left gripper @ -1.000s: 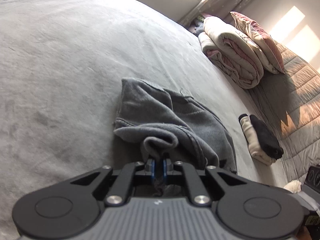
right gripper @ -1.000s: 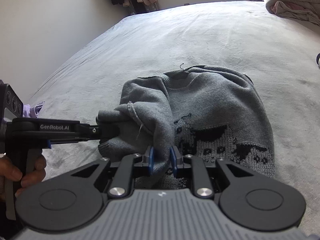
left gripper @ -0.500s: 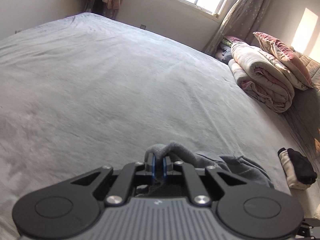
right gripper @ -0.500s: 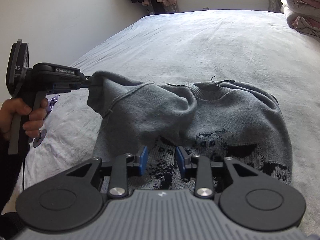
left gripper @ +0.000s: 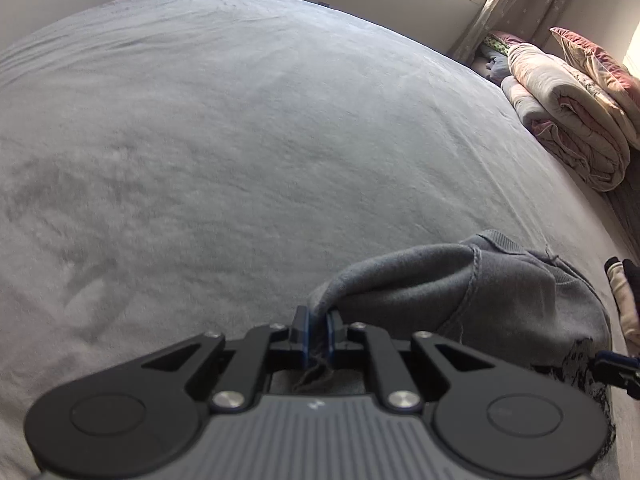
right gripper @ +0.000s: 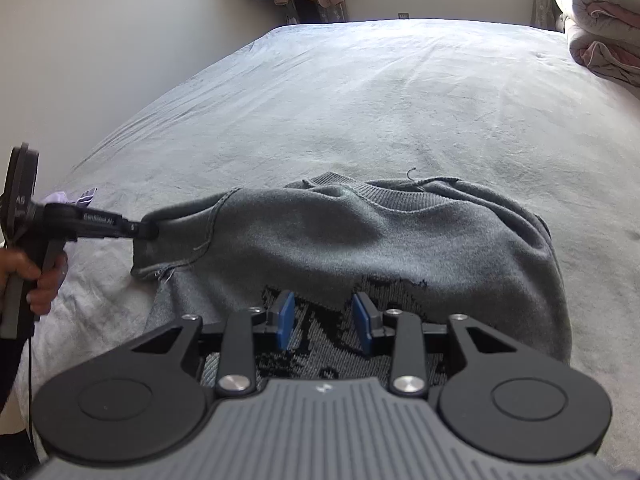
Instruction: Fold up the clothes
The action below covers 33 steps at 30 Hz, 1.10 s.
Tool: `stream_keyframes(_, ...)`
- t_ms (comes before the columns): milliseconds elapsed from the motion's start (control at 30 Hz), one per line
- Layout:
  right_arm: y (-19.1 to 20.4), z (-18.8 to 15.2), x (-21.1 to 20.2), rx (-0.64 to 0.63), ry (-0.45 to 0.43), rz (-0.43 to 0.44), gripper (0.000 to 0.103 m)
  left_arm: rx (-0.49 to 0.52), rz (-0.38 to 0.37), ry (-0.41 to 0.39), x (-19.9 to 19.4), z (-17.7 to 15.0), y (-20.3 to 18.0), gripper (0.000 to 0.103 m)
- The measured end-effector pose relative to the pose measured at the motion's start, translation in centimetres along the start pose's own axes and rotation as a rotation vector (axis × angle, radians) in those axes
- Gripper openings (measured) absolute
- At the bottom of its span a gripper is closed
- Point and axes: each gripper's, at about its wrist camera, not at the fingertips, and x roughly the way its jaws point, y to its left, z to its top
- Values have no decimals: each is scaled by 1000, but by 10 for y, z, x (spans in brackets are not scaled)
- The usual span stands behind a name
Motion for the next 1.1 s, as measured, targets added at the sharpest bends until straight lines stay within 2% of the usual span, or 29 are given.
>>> stream_keyframes(67,1,8,7,1,0,1,38,-55,-50,-16,-1,-1,12,12)
stream_keyframes(133,4,16,12,-5,-4,5,38,-108,-84,-36,-1,2,21,20)
stream_keyframes(200,8,23,16,-13,-10,12,40,-137,-114,-45,0,6,24,34)
stream_keyframes(267,14,28,20,-18,-13,18,41,-152,-140,-50,3,9,25,41)
stream_keyframes(300,17,30,23,-21,-14,21,41,-152,-152,-52,6,9,23,41)
stream_keyframes(367,22,33,26,-26,-15,26,41,-164,-180,-53,12,9,21,37)
stream_keyframes(400,25,35,27,-29,-15,29,41,-168,-194,-54,15,8,20,16)
stream_keyframes(433,27,36,29,-32,-15,31,41,-163,-208,-55,16,7,19,5)
stream_keyframes(500,32,39,30,-39,-15,36,41,-147,-237,-61,17,4,14,6)
stream_keyframes(700,43,45,33,-63,-18,44,41,41,-363,-117,0,-15,-12,6)
stream_keyframes(767,46,48,36,-65,-20,46,41,100,-411,-96,1,-24,-22,6)
stream_keyframes(933,56,51,43,-73,-22,63,41,224,-445,-31,15,-48,-47,6)
stream_keyframes(1100,72,57,56,-114,-6,101,41,247,-439,-26,25,-60,-60,6)
